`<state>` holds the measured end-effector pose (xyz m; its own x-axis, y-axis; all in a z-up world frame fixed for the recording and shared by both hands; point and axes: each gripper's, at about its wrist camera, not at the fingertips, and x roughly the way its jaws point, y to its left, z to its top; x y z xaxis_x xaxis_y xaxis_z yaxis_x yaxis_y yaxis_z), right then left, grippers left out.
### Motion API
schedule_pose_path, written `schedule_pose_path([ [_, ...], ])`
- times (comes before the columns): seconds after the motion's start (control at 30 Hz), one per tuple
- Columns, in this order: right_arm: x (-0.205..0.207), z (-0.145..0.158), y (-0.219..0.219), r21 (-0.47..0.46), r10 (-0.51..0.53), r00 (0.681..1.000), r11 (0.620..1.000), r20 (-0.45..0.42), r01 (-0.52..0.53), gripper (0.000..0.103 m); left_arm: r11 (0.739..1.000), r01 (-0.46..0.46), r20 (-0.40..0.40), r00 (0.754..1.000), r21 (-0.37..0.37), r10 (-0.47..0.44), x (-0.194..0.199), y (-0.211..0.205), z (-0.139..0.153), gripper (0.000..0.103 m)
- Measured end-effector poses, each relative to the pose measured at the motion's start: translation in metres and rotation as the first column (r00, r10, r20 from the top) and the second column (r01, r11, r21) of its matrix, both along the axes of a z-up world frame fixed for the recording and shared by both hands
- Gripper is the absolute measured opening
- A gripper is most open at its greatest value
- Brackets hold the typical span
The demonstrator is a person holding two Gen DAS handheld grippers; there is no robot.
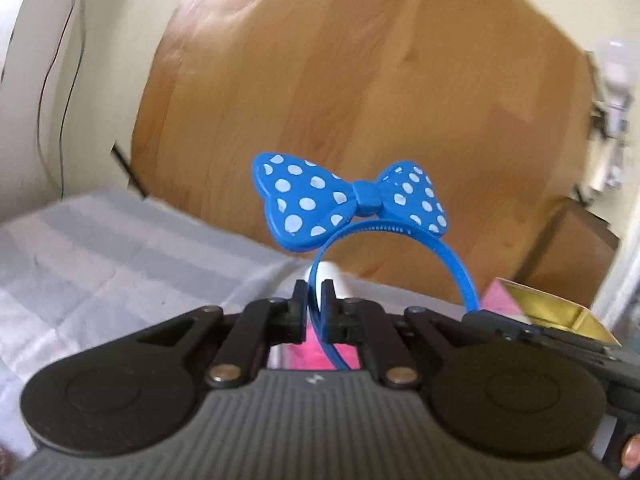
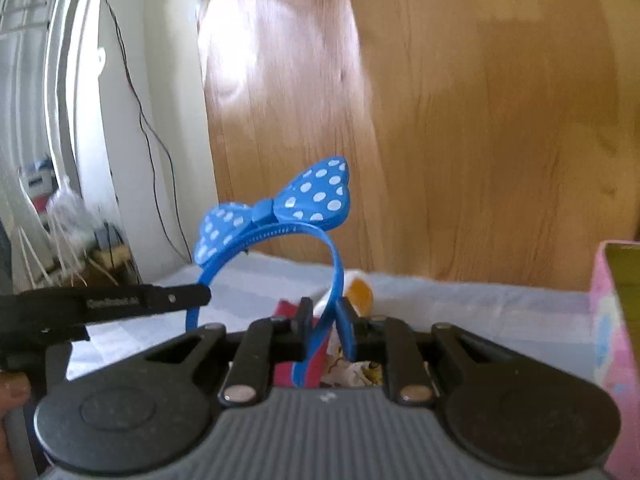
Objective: Organize rigid objects
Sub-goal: 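Grasp the blue polka-dot bow headband with the right gripper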
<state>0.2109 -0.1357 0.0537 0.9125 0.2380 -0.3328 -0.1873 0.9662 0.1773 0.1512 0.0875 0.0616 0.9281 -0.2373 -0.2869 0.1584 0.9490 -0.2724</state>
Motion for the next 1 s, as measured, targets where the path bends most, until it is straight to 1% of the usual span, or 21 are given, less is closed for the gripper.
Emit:
schedule_pose_path([
  [0.07, -0.027, 0.007, -0.007, 0.029, -0.011, 1.0, 1.0, 0.002, 0.011, 0.014, 0.999, 0.034, 0.013, 0.999, 0.019, -0.034, -0.031, -0.009, 0.005, 0.009],
  [0.13, -0.059, 0.007, -0.013, 0.051, -0.016, 1.0, 0.999, -0.01, 0.016, 0.014, 0.997, 0.07, 0.0, 0.998, 0.027, -0.07, -0.059, -0.017, 0.001, 0.009],
  [0.23, -0.107, -0.006, -0.022, 0.06, -0.036, 0.998, 0.997, -0.051, 0.039, 0.014, 0.992, 0.126, -0.057, 0.991, 0.032, -0.124, -0.089, -0.032, -0.018, 0.009],
  [0.3, -0.139, -0.019, -0.026, 0.046, -0.065, 0.994, 0.997, -0.085, 0.069, 0.014, 0.986, 0.16, -0.1, 0.983, 0.045, -0.155, -0.106, -0.046, -0.036, 0.009],
  [0.37, -0.164, -0.032, -0.03, 0.053, -0.082, 0.987, 0.995, -0.139, 0.09, 0.015, 0.981, 0.182, -0.139, 0.975, 0.063, -0.172, -0.12, -0.058, -0.051, 0.009],
  [0.47, -0.182, -0.054, -0.035, 0.053, -0.099, 0.968, 0.992, -0.232, 0.114, 0.016, 0.979, 0.201, -0.21, 0.959, 0.039, -0.188, -0.12, -0.064, -0.071, 0.009],
  [0.5, -0.186, -0.06, -0.038, 0.063, -0.102, 0.96, 0.99, -0.26, 0.123, 0.017, 0.978, 0.2, -0.217, 0.959, 0.052, -0.184, -0.104, -0.06, -0.074, 0.009],
  [0.53, -0.19, -0.066, -0.041, 0.082, -0.096, 0.955, 0.989, -0.282, 0.124, 0.018, 0.977, 0.201, -0.225, 0.958, 0.076, -0.18, -0.106, -0.064, -0.076, 0.009],
  [0.57, -0.195, -0.067, -0.043, 0.1, -0.094, 0.956, 0.987, -0.276, 0.126, 0.021, 0.975, 0.204, -0.234, 0.956, 0.088, -0.178, -0.108, -0.069, -0.078, 0.009],
  [0.6, -0.197, -0.066, -0.043, 0.097, -0.105, 0.955, 0.986, -0.277, 0.136, 0.025, 0.974, 0.205, -0.238, 0.955, 0.095, -0.178, -0.109, -0.071, -0.078, 0.009],
  [0.63, -0.199, -0.064, -0.044, 0.094, -0.112, 0.956, 0.985, -0.272, 0.142, 0.027, 0.975, 0.197, -0.236, 0.957, 0.107, -0.168, -0.112, -0.072, -0.077, 0.012],
  [0.67, -0.201, -0.062, -0.044, 0.099, -0.113, 0.958, 0.985, -0.263, 0.144, 0.034, 0.975, 0.186, -0.235, 0.96, 0.121, -0.154, -0.11, -0.07, -0.077, 0.016],
  [0.7, -0.202, -0.061, -0.044, 0.101, -0.114, 0.959, 0.984, -0.258, 0.145, 0.036, 0.975, 0.176, -0.232, 0.962, 0.135, -0.141, -0.112, -0.07, -0.076, 0.031],
  [0.73, -0.202, -0.059, -0.044, 0.098, -0.117, 0.961, 0.984, -0.252, 0.146, 0.036, 0.976, 0.163, -0.229, 0.965, 0.144, -0.127, -0.115, -0.069, -0.074, 0.051],
  [0.8, -0.2, -0.055, -0.046, 0.085, -0.123, 0.964, 0.986, -0.237, 0.146, 0.036, 0.98, 0.145, -0.232, 0.966, 0.135, -0.111, -0.115, -0.066, -0.072, 0.065],
  [0.83, -0.2, -0.054, -0.044, 0.069, -0.126, 0.965, 0.987, -0.228, 0.145, 0.037, 0.981, 0.149, -0.238, 0.964, 0.123, -0.116, -0.117, -0.065, -0.073, 0.067],
  [0.9, -0.197, -0.052, -0.041, 0.026, -0.14, 0.969, 0.989, -0.206, 0.149, 0.043, 0.981, 0.164, -0.264, 0.955, 0.106, -0.131, -0.118, -0.067, -0.077, 0.069],
  [1.0, -0.194, -0.055, -0.045, -0.009, -0.152, 0.97, 0.988, -0.188, 0.153, 0.045, 0.976, 0.166, -0.26, 0.957, 0.137, -0.126, -0.121, -0.074, -0.078, 0.068],
])
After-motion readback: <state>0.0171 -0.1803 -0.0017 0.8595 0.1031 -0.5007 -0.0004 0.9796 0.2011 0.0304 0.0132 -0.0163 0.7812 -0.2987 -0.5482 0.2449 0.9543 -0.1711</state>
